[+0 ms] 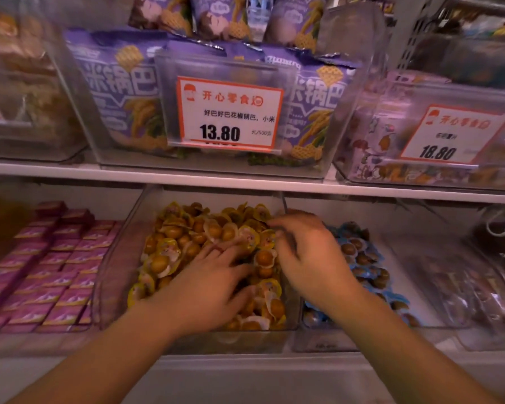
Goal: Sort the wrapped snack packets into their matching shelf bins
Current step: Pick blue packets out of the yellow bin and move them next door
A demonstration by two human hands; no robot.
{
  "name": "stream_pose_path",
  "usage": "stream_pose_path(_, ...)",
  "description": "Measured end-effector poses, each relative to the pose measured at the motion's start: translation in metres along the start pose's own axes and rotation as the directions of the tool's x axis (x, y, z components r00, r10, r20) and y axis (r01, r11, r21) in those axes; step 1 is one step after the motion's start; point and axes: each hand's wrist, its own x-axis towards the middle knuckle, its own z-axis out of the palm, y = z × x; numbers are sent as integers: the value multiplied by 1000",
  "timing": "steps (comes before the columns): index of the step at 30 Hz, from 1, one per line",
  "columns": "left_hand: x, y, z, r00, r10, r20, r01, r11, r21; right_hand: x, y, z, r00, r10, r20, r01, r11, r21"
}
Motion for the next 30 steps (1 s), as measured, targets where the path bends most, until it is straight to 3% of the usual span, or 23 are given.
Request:
stream_pose_path(3,1,7,-1,996,2,94,0,1000,-18,-6,-1,15,978,-83,191,103,990,-98)
stream_pose_path(7,-2,-11,-21,984,-5,176,4,1000,2,-3,6,14,984,-20,178,11,999,51)
stream_pose_path(10,-13,-33,-35,979,-58,195,30,989,145,-7,11,17,989,16,144,-37,989,142)
stream_pose_path(12,-21,-44,-42,975,-160,153,118,961,250,-11,14,23,996,35,85,-53,975,218)
stream_pose_path(14,-25,-47,-46,972,-226,66,204,949,242,-14,15,30,998,70,3,-67,944,323)
stream_pose_path(16,-20,-36,-43,979,-185,-88,194,975,108,-14,14,35,992,118,-42,-90,901,424)
stream_pose_path(18,-8,-13,-31,972,-124,-200,100,987,-129,-14,12,37,986,140,-86,-77,854,515)
stream_pose_path(20,7,6,-15,989,-72,-129,36,964,-263,-14,10,37,981,159,-114,-60,799,598)
stream_pose_path(22,19,14,3,1000,-27,9,28,984,-174,-13,12,36,970,203,-132,-64,741,669)
stream_pose_path(25,27,7,14,995,-46,85,46,999,-2,-14,13,34,947,281,-154,-83,679,730)
stream_pose_path(30,41,-4,7,965,-71,252,71,997,10,-13,15,34,948,273,-166,-80,706,703)
